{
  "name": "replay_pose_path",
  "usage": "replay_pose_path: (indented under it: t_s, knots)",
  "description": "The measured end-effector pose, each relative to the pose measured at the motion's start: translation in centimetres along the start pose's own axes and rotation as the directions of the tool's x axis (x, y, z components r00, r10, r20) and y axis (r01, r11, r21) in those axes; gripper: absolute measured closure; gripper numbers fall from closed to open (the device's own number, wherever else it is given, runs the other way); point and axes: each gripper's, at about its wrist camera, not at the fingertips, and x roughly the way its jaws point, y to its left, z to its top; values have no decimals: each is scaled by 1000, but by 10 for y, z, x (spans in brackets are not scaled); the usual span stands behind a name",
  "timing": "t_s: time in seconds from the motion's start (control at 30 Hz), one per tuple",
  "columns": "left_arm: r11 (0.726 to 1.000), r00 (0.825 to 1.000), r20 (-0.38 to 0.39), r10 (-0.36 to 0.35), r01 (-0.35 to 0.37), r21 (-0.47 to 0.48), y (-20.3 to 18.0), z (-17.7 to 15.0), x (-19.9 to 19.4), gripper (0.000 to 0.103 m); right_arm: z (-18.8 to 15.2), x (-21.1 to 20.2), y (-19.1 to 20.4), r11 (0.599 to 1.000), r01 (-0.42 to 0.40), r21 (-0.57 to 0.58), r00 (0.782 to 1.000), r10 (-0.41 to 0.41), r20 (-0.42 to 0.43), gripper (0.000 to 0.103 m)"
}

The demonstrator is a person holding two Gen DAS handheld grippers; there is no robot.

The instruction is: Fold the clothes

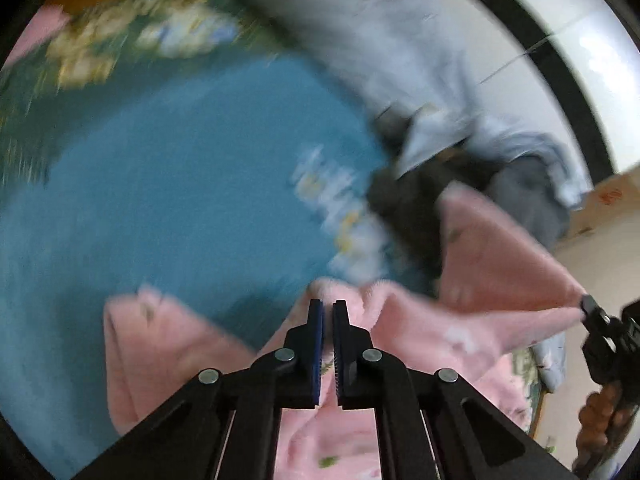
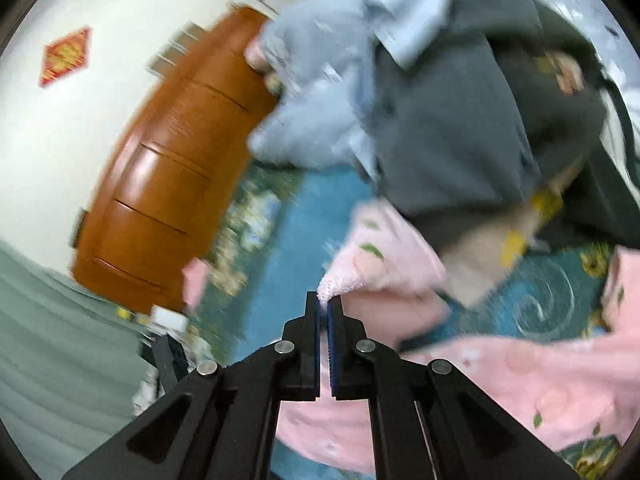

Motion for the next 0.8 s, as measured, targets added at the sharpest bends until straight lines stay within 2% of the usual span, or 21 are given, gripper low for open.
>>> replay_pose_path:
  t_s: [0.03, 0.1, 0.13, 0.2, 0.27, 0.3, 0.37, 0.4, 0.43, 0.47, 0.53, 0.63, 0.8]
  knots:
    - [999, 998, 54, -39, 37, 32, -10, 14, -19, 98, 9, -11, 9, 1000, -18, -18, 999, 19, 36, 100]
    - [990, 983, 148, -112, 98, 100, -28, 35, -54, 99, 25, -40, 27, 997, -15, -72, 993, 23, 120, 100]
    - [982, 967, 209, -144, 114, 147, -36, 44, -78, 103, 33, -56, 36, 995, -12, -99, 986, 28, 164, 100]
    - [964, 923, 330, -196, 120, 235, -46, 57, -125, 103, 41, -99, 47, 987, 21, -157, 958, 25, 287, 100]
    - [963, 894, 403, -194, 95, 251, -36, 60, -156, 103, 43, -138, 53, 976, 84, -200, 918, 2, 396, 100]
    - [969, 894, 410, -179, 89, 231, -27, 58, -159, 103, 41, -150, 47, 972, 130, -198, 903, -34, 427, 100]
    - [983, 909, 392, -140, 81, 163, -4, 52, -154, 103, 36, -152, 20, 971, 204, -125, 902, -136, 411, 100]
    - [989, 922, 369, -118, 77, 125, 6, 49, -146, 103, 33, -146, 0, 964, 254, -80, 898, -204, 390, 100]
    - [995, 944, 318, -84, 64, 75, 18, 42, -129, 103, 30, -139, -21, 951, 307, -34, 889, -273, 367, 100]
    - [998, 962, 269, -56, 48, 38, 27, 33, -114, 103, 25, -131, -48, 925, 378, 30, 867, -365, 338, 100]
    - [1000, 983, 180, -22, 24, -14, 35, 16, -85, 103, 13, -116, -112, 853, 467, 234, 827, -515, 225, 100]
    - [999, 995, 98, -8, 12, -38, 34, -4, -58, 102, -5, -111, -157, 766, 528, 367, 785, -605, 134, 100]
    - [999, 999, 31, 22, -20, -51, 25, -12, -38, 102, 8, -120, -134, 710, 626, 322, 699, -694, 172, 97]
